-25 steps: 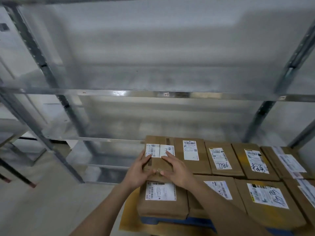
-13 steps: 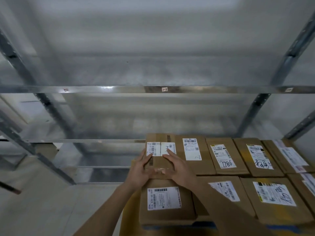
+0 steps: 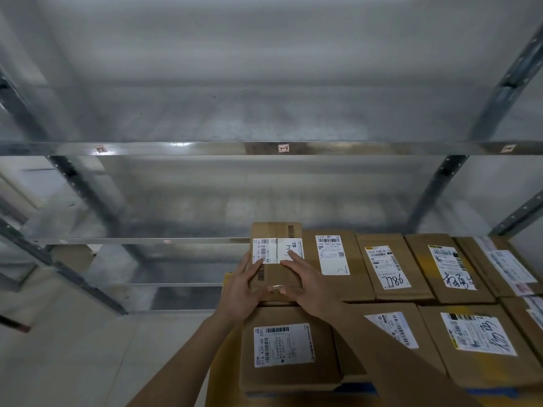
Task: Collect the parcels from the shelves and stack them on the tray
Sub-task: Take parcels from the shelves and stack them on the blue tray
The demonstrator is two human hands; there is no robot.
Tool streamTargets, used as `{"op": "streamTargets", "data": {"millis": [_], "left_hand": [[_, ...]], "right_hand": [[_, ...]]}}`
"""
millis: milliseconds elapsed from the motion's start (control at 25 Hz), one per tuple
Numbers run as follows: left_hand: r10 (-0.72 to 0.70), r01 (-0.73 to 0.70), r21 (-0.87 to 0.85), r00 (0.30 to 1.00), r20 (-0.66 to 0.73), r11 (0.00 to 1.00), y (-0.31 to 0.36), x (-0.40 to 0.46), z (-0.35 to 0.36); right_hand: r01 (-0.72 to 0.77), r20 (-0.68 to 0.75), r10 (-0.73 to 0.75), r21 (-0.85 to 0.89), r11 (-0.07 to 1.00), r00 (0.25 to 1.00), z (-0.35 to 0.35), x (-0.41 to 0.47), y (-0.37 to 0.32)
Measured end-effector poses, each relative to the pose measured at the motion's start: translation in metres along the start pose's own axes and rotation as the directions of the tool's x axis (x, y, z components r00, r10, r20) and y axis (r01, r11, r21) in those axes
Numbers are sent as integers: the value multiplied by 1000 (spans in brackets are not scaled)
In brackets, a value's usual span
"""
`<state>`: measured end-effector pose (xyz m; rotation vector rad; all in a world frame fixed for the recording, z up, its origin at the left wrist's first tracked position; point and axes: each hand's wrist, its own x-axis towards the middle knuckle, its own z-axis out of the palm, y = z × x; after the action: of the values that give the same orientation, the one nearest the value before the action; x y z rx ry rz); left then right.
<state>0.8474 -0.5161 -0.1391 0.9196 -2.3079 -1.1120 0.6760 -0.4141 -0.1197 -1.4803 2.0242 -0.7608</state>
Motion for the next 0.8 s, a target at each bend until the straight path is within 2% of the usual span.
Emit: {"op": "streamTargets", "data": {"millis": [280,560,800], "left_hand": [[-13,13,57,1000,-6,998,-1,-1,4],[-54,53,39,998,35,998,9,-4,1],[-93,98,190,995,-36,977,38,-3,-15]], "right_hand": [[-10,19,11,-51,999,1000,-4,0,3],[0,55,3,-54,999,998,-8,-4,4],[15,13,-13,-110,994,1000,-44,-21,-7]]}}
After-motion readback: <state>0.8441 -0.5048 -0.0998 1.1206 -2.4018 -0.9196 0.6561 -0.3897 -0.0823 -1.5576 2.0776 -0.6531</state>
